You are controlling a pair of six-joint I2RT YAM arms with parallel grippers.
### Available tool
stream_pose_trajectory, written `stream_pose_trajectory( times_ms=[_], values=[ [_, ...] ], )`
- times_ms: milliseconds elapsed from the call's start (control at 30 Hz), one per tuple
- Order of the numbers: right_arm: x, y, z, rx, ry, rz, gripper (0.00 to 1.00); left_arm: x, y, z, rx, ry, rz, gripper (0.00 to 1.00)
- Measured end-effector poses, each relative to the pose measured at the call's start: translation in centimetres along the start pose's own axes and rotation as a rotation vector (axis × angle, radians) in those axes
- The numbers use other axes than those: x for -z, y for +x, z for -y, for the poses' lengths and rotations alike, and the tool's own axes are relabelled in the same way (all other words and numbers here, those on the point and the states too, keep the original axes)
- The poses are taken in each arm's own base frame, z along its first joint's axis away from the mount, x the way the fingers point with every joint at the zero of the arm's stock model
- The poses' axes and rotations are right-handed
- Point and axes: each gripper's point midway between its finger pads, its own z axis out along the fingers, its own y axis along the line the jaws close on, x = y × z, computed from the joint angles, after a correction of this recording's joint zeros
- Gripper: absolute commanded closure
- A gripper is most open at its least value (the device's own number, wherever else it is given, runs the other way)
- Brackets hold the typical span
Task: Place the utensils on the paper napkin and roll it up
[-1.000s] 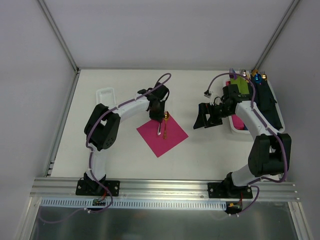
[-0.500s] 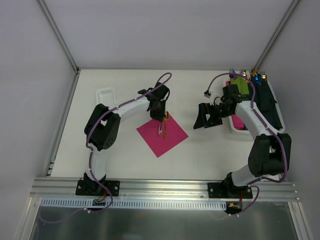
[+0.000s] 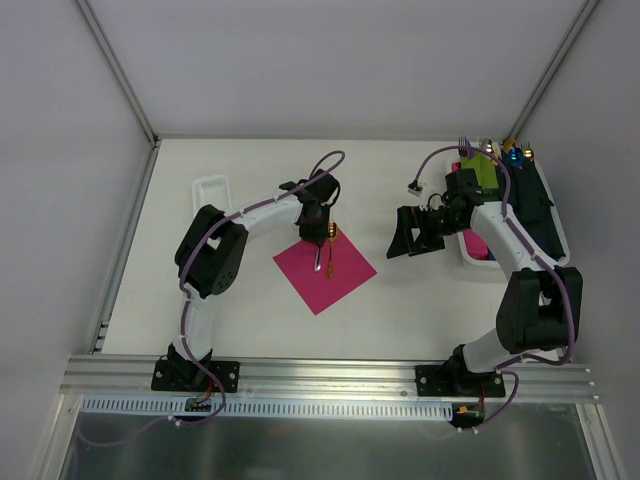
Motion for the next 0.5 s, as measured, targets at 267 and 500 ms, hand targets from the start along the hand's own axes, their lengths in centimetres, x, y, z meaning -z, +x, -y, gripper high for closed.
stream_pose_trajectory(
  times_ms=[267,500],
  values=[
    [0.00,0.00,-0.01,0.000,0.000,0.000,0.01,-0.09,-0.01,-0.15,-0.001,-0.006,0.002,0.99],
    [0.00,0.00,-0.01,0.000,0.000,0.000,0.01,0.13,-0.09,-0.26,-0.004,-0.010,0.009,0.99]
  ],
)
